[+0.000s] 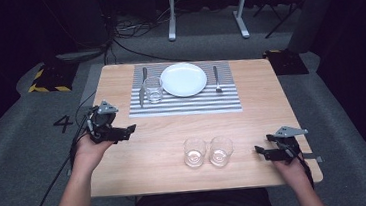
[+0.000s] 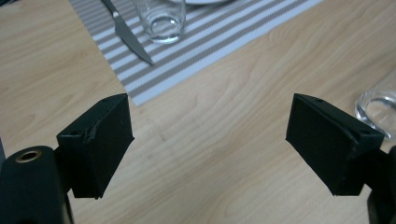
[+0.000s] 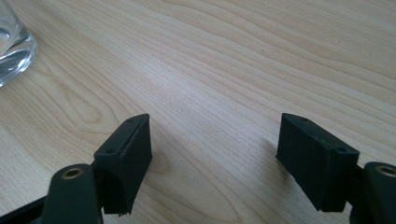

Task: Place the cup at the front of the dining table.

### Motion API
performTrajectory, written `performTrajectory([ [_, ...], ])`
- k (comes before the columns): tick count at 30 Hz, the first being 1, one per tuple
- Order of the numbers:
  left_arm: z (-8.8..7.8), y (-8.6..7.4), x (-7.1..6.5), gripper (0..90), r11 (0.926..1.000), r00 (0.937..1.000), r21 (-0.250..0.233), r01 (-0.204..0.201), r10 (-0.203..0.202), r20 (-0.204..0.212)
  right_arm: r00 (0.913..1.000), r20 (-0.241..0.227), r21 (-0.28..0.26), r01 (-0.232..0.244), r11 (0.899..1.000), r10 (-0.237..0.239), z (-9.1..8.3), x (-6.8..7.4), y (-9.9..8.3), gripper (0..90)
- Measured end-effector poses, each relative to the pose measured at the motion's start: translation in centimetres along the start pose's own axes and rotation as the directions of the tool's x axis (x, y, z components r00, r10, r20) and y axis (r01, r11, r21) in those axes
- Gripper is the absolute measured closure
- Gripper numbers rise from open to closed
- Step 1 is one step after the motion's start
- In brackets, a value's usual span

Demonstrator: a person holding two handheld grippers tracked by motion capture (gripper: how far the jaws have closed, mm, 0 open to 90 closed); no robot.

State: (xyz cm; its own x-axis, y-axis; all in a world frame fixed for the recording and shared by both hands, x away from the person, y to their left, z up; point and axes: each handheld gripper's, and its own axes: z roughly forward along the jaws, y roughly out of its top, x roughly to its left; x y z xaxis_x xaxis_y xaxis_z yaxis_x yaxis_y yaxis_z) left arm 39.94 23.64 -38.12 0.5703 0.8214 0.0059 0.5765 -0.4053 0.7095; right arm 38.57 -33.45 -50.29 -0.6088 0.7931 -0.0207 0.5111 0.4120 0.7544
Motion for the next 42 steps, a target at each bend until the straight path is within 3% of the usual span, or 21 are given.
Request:
performTrajectory([
  [4, -0.2, -1.7, -0.3, 14.7, 0.9998, 0.9998, 0.018, -0.001, 0.001, 0.018, 1.0000, -0.001, -0.001, -0.001, 1.000, 0.001, 0.0, 0.0, 0.0, 26.5],
  [9, 0.1, -3.1, -0.1, 14.6, 0.9980, 0.9988, 0.057, 0.027, -0.029, 0.040, 1.0000, -0.001, -0.001, -0.001, 1.000, 0.001, 0.0, 0.0, 0.0, 26.5],
  [10, 0.3, -3.6, -0.2, 14.6, 0.9973, 0.9974, 0.047, 0.056, -0.058, 0.042, 1.0000, 0.000, -0.001, -0.001, 1.000, 0.001, 0.0, 0.0, 0.0, 26.5],
  [11, 0.4, -3.9, -0.1, 14.6, 0.9968, 0.9971, 0.054, 0.058, -0.060, 0.046, 1.0000, -0.001, -0.001, -0.002, 1.000, 0.002, 0.0, 0.0, 0.0, 26.5],
  [14, 0.6, -4.4, -0.1, 14.5, 0.9958, 0.9962, 0.047, 0.078, -0.080, 0.035, 1.0000, 0.000, 0.000, 0.001, 1.000, -0.001, 0.0, 0.0, 0.0, 26.5],
  [15, 0.9, -5.0, -0.1, 14.5, 0.9939, 0.9935, 0.040, 0.103, -0.104, 0.046, 1.0000, -0.001, -0.001, -0.002, 1.000, 0.002, 0.0, 0.0, 0.0, 26.5],
  [22, 1.7, -6.6, -0.7, 14.5, 0.9917, 0.9933, 0.070, 0.108, -0.110, 0.035, 1.0000, 0.001, 0.000, 0.002, 1.000, -0.002, 0.0, 0.0, 0.0, 26.5],
  [26, 2.5, -7.9, -1.1, 14.6, 0.9869, 0.9886, 0.076, 0.142, -0.145, 0.039, 1.0000, 0.001, 0.000, 0.001, 1.000, -0.001, 0.0, 0.0, 0.0, 26.5],
  [31, 3.5, -8.4, -1.6, 14.6, 0.9861, 0.9929, 0.117, 0.118, -0.119, 0.003, 1.0000, 0.003, 0.000, 0.003, 1.000, -0.003, 0.0, 0.0, 0.0, 26.5],
  [35, 4.1, -8.5, -2.0, 14.6, 0.9850, 0.9943, 0.139, 0.103, -0.106, 0.015, 1.0000, 0.002, 0.000, 0.003, 1.000, -0.003, 0.0, 0.0, 0.0, 26.5],
  [37, 4.7, -8.6, -2.2, 14.5, 0.9800, 0.9935, 0.180, 0.085, -0.097, 0.059, 1.0000, 0.003, 0.000, 0.004, 1.000, -0.004, 0.0, 0.0, 0.0, 26.6],
  [41, 5.5, -8.8, -2.5, 14.5, 0.9717, 0.9955, 0.229, 0.058, -0.073, 0.060, 1.0000, 0.004, 0.000, 0.003, 1.000, -0.003, 0.0, 0.0, 0.0, 26.5],
  [42, 5.7, -8.8, -2.7, 14.4, 0.9718, 0.9949, 0.226, 0.067, -0.082, 0.058, 1.0000, 0.003, 0.001, -0.001, 1.000, 0.001, 0.0, 0.1, 0.0, 26.5],
])
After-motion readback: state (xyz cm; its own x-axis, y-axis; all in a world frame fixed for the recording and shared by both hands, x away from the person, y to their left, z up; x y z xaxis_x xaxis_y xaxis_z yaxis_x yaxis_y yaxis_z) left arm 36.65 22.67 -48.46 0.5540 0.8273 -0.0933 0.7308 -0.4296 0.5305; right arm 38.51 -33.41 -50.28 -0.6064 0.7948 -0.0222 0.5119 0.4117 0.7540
